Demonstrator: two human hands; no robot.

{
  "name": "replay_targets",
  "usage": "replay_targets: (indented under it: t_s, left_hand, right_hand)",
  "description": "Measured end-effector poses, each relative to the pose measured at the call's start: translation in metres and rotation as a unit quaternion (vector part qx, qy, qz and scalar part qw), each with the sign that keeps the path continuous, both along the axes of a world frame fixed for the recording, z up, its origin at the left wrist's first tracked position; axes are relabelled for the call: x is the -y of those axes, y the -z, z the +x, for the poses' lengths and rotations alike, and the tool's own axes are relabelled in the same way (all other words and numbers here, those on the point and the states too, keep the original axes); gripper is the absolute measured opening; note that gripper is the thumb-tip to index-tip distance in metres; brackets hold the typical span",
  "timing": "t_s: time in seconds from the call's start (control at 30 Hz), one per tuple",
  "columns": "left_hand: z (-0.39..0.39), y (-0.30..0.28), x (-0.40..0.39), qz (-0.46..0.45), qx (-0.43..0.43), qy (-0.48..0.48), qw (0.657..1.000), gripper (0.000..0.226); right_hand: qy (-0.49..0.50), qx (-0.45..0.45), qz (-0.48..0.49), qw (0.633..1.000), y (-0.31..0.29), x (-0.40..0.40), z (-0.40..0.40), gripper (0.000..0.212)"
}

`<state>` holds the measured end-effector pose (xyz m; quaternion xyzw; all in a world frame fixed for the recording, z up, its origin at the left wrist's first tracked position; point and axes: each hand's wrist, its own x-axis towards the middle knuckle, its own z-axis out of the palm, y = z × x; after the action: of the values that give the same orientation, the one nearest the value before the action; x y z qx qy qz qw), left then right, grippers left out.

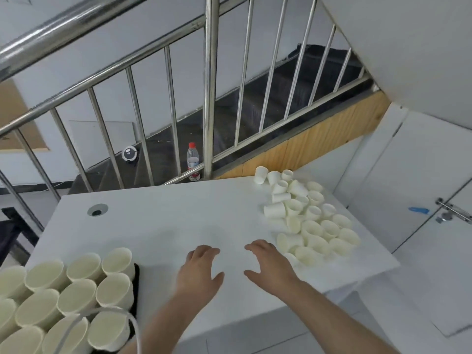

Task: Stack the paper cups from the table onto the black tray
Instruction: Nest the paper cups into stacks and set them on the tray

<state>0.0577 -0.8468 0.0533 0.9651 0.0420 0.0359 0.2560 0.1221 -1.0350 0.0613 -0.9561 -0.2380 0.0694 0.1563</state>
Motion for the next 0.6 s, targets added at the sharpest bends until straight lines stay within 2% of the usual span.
replay_targets:
  t_s: [0.3, 0.6]
  left_hand:
    - [0.019, -0.005, 0.107, 0.024, -0.038, 0.064, 0.997, 0.054]
    - [0.075, 0.010, 0.142, 0.039, -0.053, 0.124, 0.990, 0.058]
  right_hand:
    - [0.046, -0.024, -0.010, 0.999, 0.003, 0.112, 0.009, 0.062]
    - [0.058, -0.045, -0.069, 0.995, 0.024, 0.148, 0.048, 0.067]
